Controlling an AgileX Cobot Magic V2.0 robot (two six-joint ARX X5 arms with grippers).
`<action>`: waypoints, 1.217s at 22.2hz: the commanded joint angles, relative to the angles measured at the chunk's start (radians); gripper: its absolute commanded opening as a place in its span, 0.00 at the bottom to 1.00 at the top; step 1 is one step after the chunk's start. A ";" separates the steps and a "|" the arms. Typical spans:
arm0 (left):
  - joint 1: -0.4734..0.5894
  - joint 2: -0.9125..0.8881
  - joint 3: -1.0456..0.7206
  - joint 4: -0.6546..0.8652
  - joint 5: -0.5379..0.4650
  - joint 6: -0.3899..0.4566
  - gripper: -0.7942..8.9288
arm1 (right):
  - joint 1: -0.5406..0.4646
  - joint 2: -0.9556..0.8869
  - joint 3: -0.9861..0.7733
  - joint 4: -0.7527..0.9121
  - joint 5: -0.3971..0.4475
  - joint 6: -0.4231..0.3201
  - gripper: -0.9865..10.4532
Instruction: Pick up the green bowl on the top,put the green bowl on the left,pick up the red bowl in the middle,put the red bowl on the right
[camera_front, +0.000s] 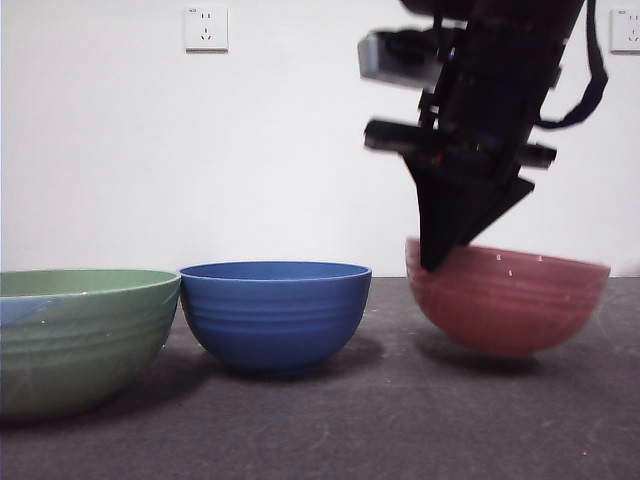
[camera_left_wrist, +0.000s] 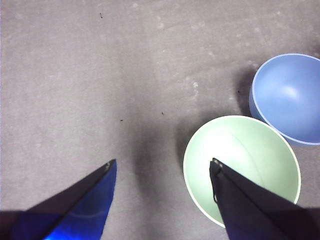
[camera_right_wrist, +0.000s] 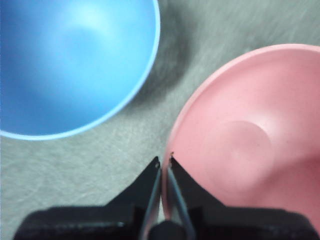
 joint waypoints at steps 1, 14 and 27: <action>0.002 0.000 -0.002 0.008 0.021 0.011 0.41 | 0.002 0.029 -0.010 0.008 -0.001 0.006 0.08; 0.002 0.000 -0.002 0.113 0.132 0.011 0.40 | -0.048 -0.270 -0.010 0.128 0.000 -0.027 0.33; 0.002 -0.219 -0.336 0.529 0.207 -0.026 0.07 | -0.281 -0.903 -0.365 0.409 0.008 -0.008 0.08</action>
